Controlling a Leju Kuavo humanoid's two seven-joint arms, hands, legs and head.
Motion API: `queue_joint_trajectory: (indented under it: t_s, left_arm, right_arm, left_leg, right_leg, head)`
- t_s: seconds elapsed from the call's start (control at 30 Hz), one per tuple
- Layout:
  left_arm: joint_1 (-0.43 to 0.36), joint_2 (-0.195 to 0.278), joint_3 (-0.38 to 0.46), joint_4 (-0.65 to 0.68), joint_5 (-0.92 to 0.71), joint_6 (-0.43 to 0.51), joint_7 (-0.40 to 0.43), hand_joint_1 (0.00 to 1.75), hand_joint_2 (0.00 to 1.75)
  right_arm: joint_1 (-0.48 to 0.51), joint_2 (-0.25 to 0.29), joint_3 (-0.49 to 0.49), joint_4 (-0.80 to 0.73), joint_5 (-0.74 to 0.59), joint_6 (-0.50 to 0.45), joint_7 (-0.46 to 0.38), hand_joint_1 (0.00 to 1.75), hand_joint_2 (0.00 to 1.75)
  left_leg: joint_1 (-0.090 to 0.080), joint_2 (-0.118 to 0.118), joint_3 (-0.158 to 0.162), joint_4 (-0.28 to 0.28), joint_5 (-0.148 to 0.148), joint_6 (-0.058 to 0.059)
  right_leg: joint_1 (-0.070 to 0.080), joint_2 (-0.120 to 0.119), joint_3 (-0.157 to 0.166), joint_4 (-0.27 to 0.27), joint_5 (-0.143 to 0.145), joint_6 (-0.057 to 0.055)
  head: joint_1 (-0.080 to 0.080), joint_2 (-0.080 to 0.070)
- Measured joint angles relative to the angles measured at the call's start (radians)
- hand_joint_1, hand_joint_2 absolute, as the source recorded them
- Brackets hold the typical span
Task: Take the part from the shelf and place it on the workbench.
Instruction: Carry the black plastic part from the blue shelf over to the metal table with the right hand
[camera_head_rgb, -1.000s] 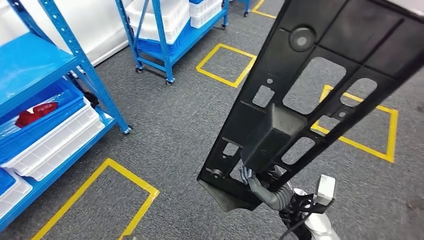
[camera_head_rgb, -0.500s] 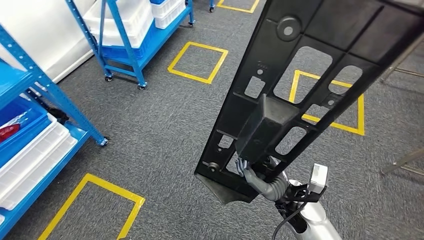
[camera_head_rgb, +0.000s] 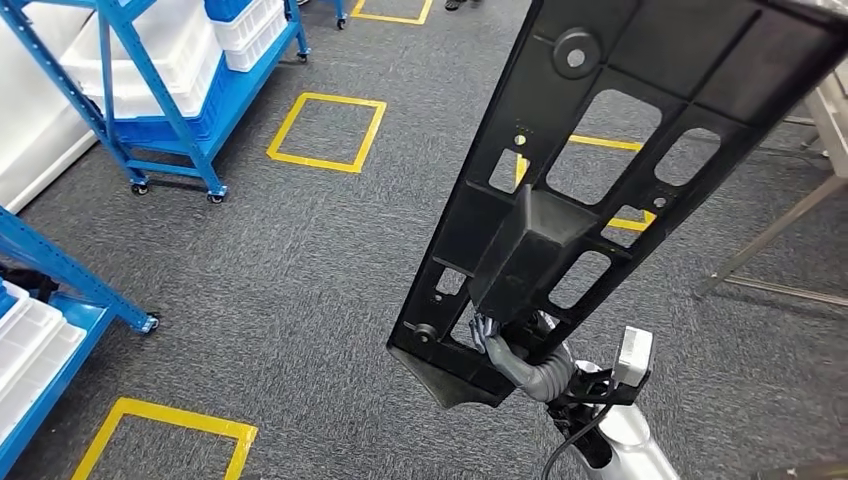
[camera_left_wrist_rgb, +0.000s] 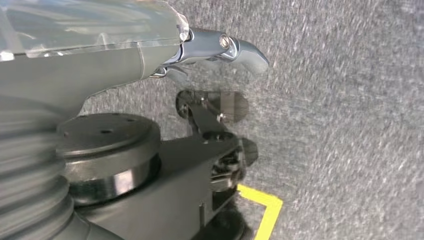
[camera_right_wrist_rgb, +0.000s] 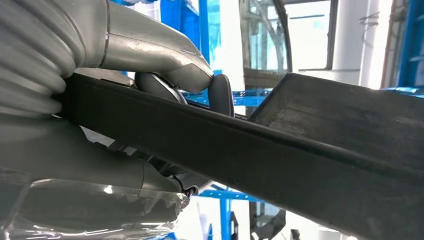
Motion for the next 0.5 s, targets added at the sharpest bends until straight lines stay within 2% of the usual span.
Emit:
queue_joint_trajectory:
  t_s: [0.03,0.1,0.13,0.17,0.2,0.23,0.27,0.3,0.33,0.37,0.4,0.47,0.5]
  left_arm:
    - [0.0,-0.001,0.0,0.0,0.001,0.001,0.001,0.0,1.75]
    - [0.004,-0.002,0.001,0.0,0.003,0.004,0.004,0.0,1.75]
    - [0.007,-0.002,0.002,0.0,0.004,0.006,0.006,0.0,1.75]
    - [0.01,-0.002,0.003,0.0,0.004,0.007,0.008,0.0,1.75]
    - [0.012,-0.002,0.004,0.0,0.005,0.008,0.01,0.0,1.75]
    - [0.013,-0.002,0.004,0.0,0.005,0.008,0.011,0.0,1.75]
    - [0.013,-0.002,0.004,0.0,0.005,0.008,0.011,0.0,1.75]
    - [0.013,-0.003,0.005,0.0,0.004,0.007,0.011,0.0,1.75]
    - [0.012,-0.003,0.004,0.0,0.004,0.007,0.011,0.0,1.75]
    - [0.012,-0.003,0.004,0.0,0.003,0.006,0.011,0.0,1.75]
    - [0.012,-0.002,0.004,0.0,0.002,0.006,0.011,0.0,1.75]
    - [0.01,-0.002,0.004,0.0,-0.001,0.004,0.012,0.0,1.75]
    - [0.008,-0.002,0.004,0.0,-0.003,0.004,0.012,0.0,1.75]
  right_arm:
    - [0.001,-0.002,-0.003,-0.002,0.001,-0.002,0.001,1.75,1.75]
    - [0.002,-0.004,-0.006,-0.005,0.002,-0.008,0.004,1.75,1.75]
    - [0.004,-0.005,-0.008,-0.006,0.004,-0.01,0.006,1.75,1.75]
    - [0.008,-0.007,-0.011,-0.006,0.006,-0.012,0.007,1.75,1.75]
    - [0.011,-0.011,-0.015,-0.006,0.008,-0.014,0.007,1.75,1.75]
    - [0.013,-0.015,-0.019,-0.006,0.01,-0.017,0.008,1.75,1.75]
    - [0.014,-0.021,-0.025,-0.005,0.013,-0.022,0.008,1.75,1.75]
    - [0.013,-0.028,-0.032,-0.005,0.016,-0.027,0.008,1.75,1.75]
    - [0.012,-0.035,-0.04,-0.005,0.019,-0.034,0.008,1.75,1.75]
    - [0.01,-0.042,-0.049,-0.005,0.023,-0.04,0.009,1.75,1.75]
    - [0.009,-0.049,-0.058,-0.004,0.026,-0.045,0.01,1.75,1.75]
    - [0.007,-0.064,-0.076,-0.003,0.032,-0.053,0.012,1.75,1.75]
    - [0.007,-0.074,-0.087,-0.002,0.034,-0.057,0.014,1.75,1.75]
  left_leg:
    - [0.002,0.013,0.003,-0.006,0.003,0.007]
    - [0.001,0.04,0.006,-0.011,0.005,0.015]
    - [-0.001,0.054,0.006,-0.011,0.003,0.017]
    - [-0.002,0.068,0.006,-0.01,0.002,0.016]
    - [-0.002,0.081,0.006,-0.009,0.0,0.015]
    - [-0.002,0.093,0.007,-0.008,-0.002,0.013]
    - [-0.002,0.103,0.009,-0.006,-0.005,0.011]
    - [-0.004,0.113,0.012,-0.005,-0.009,0.007]
    - [-0.007,0.121,0.015,-0.003,-0.014,0.002]
    - [-0.009,0.129,0.018,-0.002,-0.017,-0.003]
    - [-0.012,0.138,0.02,-0.002,-0.02,-0.008]
    - [-0.013,0.154,0.025,-0.003,-0.026,-0.02]
    - [-0.011,0.145,0.024,0.004,-0.036,-0.025]
  right_leg:
    - [0.002,-0.027,-0.013,0.027,-0.017,0.006]
    - [0.002,-0.093,-0.067,0.138,-0.075,0.015]
    - [-0.001,-0.108,-0.1,0.203,-0.101,0.02]
    - [-0.003,-0.116,-0.123,0.247,-0.112,0.023]
    - [-0.005,-0.121,-0.128,0.256,-0.105,0.025]
    - [-0.007,-0.126,-0.112,0.226,-0.08,0.027]
    - [-0.007,-0.138,-0.078,0.161,-0.046,0.026]
    - [-0.004,-0.164,-0.04,0.091,-0.022,0.023]
    - [0.0,-0.186,-0.01,0.034,-0.004,0.017]
    - [0.004,-0.202,0.007,0.001,0.002,0.01]
    - [0.008,-0.207,0.01,-0.009,-0.001,0.003]
    - [0.007,-0.183,0.008,-0.011,0.002,-0.009]
    - [0.006,-0.171,0.008,-0.014,0.004,-0.015]
  head:
    - [0.0,0.0]
    - [0.0,0.0]
    - [0.0,0.0]
    - [0.0,0.0]
    - [0.0,0.0]
    - [0.0,0.0]
    - [0.0,0.0]
    - [0.0,0.0]
    - [0.0,0.0]
    - [0.0,0.0]
    - [0.0,0.0]
    - [0.0,0.0]
    - [0.0,0.0]
